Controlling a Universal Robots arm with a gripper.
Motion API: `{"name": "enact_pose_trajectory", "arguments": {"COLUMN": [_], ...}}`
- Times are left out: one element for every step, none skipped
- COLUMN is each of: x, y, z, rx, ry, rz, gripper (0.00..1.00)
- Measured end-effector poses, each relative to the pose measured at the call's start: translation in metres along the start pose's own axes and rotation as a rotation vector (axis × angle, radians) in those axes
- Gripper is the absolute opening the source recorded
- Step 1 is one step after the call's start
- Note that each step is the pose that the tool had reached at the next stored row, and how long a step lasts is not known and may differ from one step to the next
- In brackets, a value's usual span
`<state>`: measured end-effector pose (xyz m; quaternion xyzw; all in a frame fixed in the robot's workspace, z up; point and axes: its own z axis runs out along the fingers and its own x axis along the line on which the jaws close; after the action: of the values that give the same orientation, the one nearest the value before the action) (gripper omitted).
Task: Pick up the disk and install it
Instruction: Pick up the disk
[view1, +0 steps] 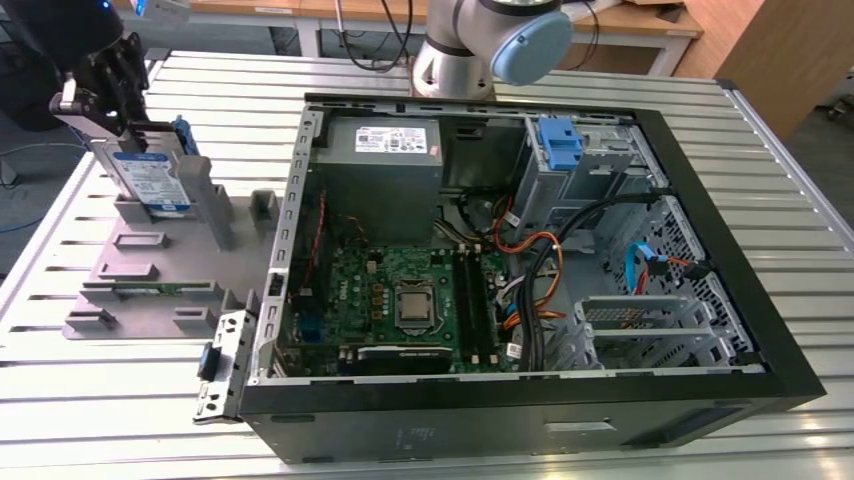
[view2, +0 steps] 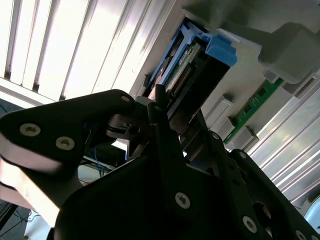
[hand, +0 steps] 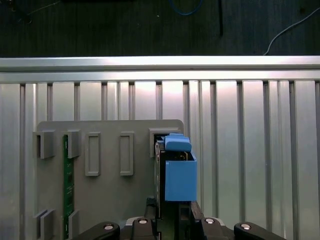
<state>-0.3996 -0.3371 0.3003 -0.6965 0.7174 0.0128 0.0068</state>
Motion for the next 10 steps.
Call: {"name": "enact_pose_trajectory", "arguments": {"x": [0.0000,0.0000,0.0000,0.0000,0.0000,0.0000,0.0000,0.0000,0.0000,0.0000], "y": [0.0000,-0.0001,-0.0002,-0.0004,-0.0007,-0.0007,-0.0008,-0.0008,-0.0009,-0.0009], "z": [0.0000,0.0000,0.0000,0.0000,0.0000,0.0000,0.0000,0.0000,0.0000,0.0000], "rx": [0.0000,-0.0001,0.0000,0.0000,0.0000,0.0000,0.0000,-0.0001,0.0000,0.0000], "ry": [0.0000,0.0000,0.0000,0.0000,0.0000,0.0000,0.0000,0.0000,0.0000,0.0000], "rz": [0.000,0.000,0.000,0.000,0.000,0.000,0.000,0.000,0.000,0.000], "gripper": [0.35,0.35,0.35,0.35,0.35,0.35,0.35,0.35,0.35,0.35]}}
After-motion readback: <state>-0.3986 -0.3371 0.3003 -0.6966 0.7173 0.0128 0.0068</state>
